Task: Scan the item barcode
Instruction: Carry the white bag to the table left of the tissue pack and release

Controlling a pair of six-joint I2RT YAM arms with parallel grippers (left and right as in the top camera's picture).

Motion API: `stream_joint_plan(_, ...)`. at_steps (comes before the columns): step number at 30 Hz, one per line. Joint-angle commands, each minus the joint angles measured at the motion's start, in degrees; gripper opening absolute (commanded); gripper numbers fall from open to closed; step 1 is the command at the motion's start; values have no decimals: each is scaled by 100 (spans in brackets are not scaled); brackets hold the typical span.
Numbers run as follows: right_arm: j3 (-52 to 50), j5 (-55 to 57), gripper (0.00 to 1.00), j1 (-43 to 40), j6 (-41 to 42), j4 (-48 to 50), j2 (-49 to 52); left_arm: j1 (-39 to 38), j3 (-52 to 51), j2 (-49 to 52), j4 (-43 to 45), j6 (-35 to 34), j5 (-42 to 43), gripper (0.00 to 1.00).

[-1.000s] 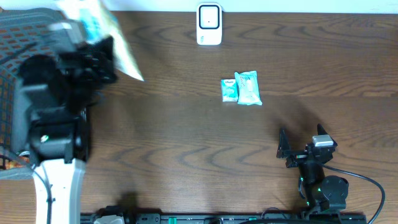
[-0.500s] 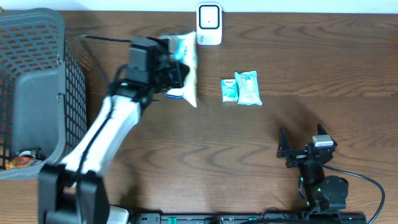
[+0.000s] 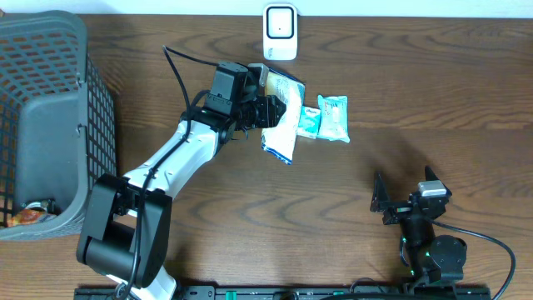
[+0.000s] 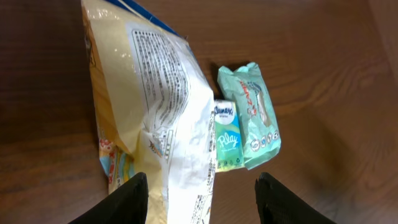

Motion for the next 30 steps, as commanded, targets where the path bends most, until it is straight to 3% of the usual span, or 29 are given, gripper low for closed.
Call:
stream_joint_plan(1, -7, -37, 99, 46, 35, -24, -24, 68, 63, -275, 37, 0, 72, 55)
stream_joint_plan(7, -7, -37, 99, 46, 35, -24, -24, 385, 63, -1025, -507, 4, 68, 53)
stream_joint_plan(9, -7, -37, 99, 46, 35, -24, -24, 546, 63, -1303, -881, 4, 68, 27)
stream_joint_plan(10, -7, -37, 99, 46, 35, -24, -24, 629, 63, -1425, -1078, 7, 66, 9)
stream_joint_plan(18, -7, -37, 99, 46, 35, -24, -24, 1333, 63, -2542, -2721, 472, -369, 8)
stream_joint_plan(23, -7, -37, 99, 46, 35, -24, -24, 1532, 63, -3080, -3609, 855, -1991, 7)
stream_joint_plan(30, -7, -37, 99, 46, 35, -24, -24, 1550, 63, -3331, -4833, 870, -4498, 7)
